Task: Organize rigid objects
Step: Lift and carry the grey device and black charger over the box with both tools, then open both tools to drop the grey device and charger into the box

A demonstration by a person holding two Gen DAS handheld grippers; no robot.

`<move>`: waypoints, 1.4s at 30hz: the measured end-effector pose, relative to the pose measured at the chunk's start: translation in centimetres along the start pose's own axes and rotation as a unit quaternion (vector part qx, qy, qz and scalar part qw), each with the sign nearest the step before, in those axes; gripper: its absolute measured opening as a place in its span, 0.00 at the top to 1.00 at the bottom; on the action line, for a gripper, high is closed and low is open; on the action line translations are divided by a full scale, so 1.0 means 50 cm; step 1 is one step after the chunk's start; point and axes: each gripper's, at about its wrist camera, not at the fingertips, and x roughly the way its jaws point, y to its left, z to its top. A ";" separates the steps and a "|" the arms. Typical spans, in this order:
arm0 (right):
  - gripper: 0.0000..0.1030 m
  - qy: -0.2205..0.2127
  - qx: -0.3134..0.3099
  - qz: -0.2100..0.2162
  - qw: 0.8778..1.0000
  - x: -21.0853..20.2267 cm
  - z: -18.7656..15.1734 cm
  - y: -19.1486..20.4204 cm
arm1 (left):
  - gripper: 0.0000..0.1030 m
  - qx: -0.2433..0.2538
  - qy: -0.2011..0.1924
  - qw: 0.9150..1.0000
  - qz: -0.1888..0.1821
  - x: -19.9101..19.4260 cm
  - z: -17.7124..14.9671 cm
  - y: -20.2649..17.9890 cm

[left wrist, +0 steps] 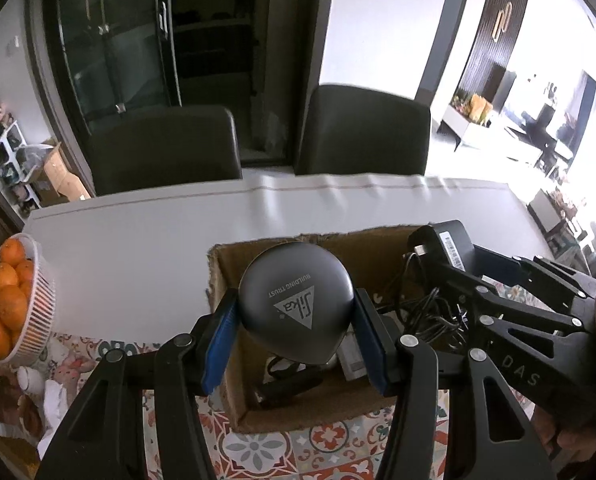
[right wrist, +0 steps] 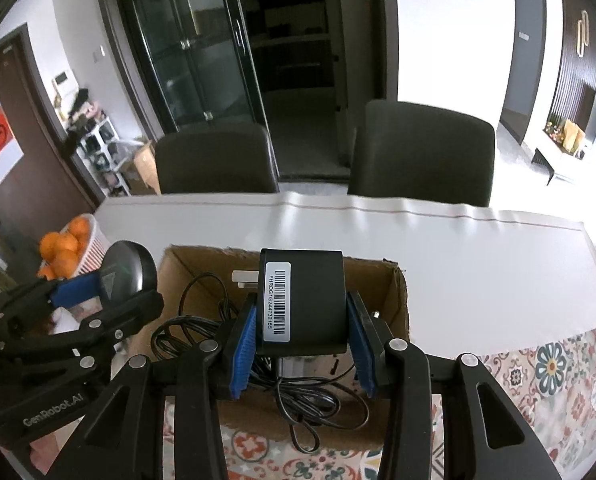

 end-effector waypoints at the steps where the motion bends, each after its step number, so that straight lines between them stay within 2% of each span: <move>1: 0.59 0.008 -0.002 0.000 1.000 0.015 0.000 -0.002 | 0.47 0.002 0.007 1.000 -0.003 0.009 0.000 0.001; 13: 0.59 0.092 -0.020 0.011 0.996 0.149 -0.008 -0.028 | 0.47 0.039 0.081 0.996 -0.006 0.134 -0.004 -0.005; 19: 0.59 0.110 -0.046 0.000 0.993 0.174 -0.021 -0.029 | 0.47 0.052 0.114 0.992 -0.005 0.171 -0.020 -0.012; 21: 0.59 0.114 -0.051 -0.002 0.992 0.177 -0.021 -0.028 | 0.46 0.057 0.110 0.992 0.002 0.167 -0.023 -0.017; 27: 0.58 0.113 -0.044 0.001 0.993 0.169 -0.015 -0.035 | 0.34 0.047 0.099 0.994 0.015 0.150 -0.011 -0.017; 34: 0.54 0.089 -0.042 -0.024 0.995 0.112 -0.018 -0.028 | 0.21 0.034 0.078 0.996 0.025 0.095 -0.019 -0.013; 42: 0.51 0.053 -0.020 -0.062 0.996 0.014 -0.043 -0.012 | 0.18 0.015 0.033 0.997 0.063 -0.017 -0.049 -0.007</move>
